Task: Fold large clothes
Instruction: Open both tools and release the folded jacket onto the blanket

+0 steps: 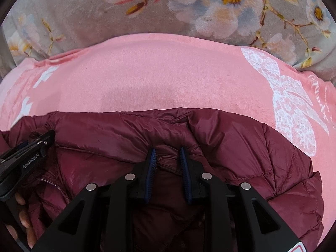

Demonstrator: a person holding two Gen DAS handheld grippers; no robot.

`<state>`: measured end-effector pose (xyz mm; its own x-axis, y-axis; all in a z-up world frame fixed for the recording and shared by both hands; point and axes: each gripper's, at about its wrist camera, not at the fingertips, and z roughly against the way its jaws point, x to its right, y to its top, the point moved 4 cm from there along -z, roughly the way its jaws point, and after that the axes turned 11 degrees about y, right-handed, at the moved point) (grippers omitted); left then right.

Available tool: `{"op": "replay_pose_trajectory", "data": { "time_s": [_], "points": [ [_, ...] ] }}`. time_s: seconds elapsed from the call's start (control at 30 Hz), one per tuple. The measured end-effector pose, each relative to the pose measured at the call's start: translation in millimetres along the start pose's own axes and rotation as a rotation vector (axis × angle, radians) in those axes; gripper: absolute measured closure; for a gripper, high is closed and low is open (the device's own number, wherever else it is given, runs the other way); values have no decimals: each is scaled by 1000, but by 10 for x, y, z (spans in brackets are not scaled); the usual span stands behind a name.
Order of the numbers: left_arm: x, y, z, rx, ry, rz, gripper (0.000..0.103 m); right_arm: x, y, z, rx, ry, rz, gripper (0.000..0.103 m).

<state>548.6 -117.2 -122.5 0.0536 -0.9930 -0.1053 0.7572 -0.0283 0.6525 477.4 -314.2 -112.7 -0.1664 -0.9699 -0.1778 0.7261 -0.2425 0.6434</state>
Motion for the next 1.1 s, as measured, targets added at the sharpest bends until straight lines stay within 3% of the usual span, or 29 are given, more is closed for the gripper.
{"op": "replay_pose_trajectory", "data": {
  "time_s": [0.13,0.23,0.27,0.47,0.53,0.57,0.7,0.77,0.9,1.1],
  "points": [
    [-309,-142,437,45,-21,83,47,17,-231,625,95,96,-42,74],
    [-577,-371,832,16,-106,88,46,-140,-559,1260,112,144,36,73],
    [-691,-481,999,0,-135,87,46,-180,-666,1445,121,157,53,68],
    [-1291,-1310,2075,35,-152,-22,32,-343,-1763,2893,171,216,172,39],
    [-1530,-1685,2390,56,-127,-60,17,-329,-2194,3254,171,218,198,35],
    [-1663,-1857,2491,51,-127,-54,14,-293,-2377,3382,170,213,200,32],
    [-2222,-2368,2627,-31,-129,42,13,-16,-3043,3734,143,159,144,29],
    [-2567,-2532,2628,-54,-90,131,13,226,-3300,3803,126,122,64,29],
    [-3065,-2700,2483,-98,-38,285,13,697,-3587,3787,124,122,-169,28],
    [-3180,-2879,2200,-191,-102,415,13,869,-3638,3569,113,109,-289,28]
  ]
}}
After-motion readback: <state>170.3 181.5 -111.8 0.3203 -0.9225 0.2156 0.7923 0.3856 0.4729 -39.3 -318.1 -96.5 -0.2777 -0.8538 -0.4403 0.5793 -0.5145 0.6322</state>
